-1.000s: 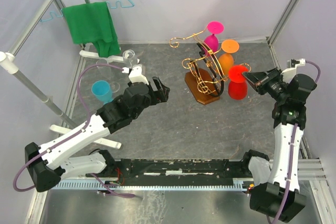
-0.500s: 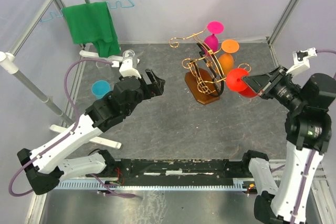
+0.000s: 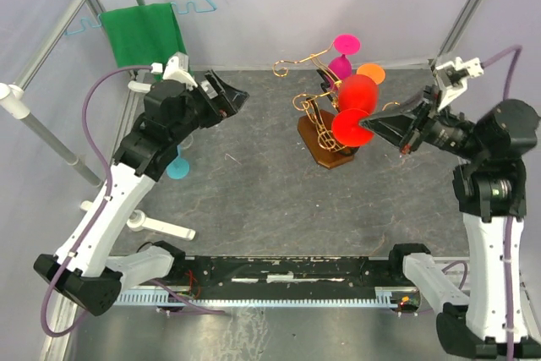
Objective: Take the wine glass off the wine glass rack
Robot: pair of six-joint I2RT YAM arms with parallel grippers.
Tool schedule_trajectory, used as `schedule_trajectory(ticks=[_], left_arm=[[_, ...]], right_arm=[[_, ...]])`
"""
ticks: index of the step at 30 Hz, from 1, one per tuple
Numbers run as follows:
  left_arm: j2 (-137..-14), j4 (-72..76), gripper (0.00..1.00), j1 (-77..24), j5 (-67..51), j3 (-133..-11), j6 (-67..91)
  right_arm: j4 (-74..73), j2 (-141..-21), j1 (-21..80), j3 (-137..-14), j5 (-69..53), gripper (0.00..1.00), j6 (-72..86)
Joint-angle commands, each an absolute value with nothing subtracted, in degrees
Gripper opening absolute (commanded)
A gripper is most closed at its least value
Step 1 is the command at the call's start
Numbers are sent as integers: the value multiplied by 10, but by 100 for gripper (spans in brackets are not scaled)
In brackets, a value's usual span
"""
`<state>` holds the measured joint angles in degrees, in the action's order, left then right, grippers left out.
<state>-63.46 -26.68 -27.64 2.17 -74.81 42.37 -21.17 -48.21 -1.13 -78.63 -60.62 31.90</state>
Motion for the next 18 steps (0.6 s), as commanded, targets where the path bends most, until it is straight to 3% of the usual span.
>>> schedule_trajectory(ticks=[1, 8, 18], left_arm=[[-636, -254, 96, -252, -78, -785, 457], [-635, -225, 96, -221, -135, -785, 502], [-647, -155, 97, -178, -263, -762, 587]], right_arm=[[-146, -539, 55, -825, -611, 1, 229], [-340, -660, 220, -938, -497, 1, 17], [-442, -722, 453, -982, -298, 1, -236]])
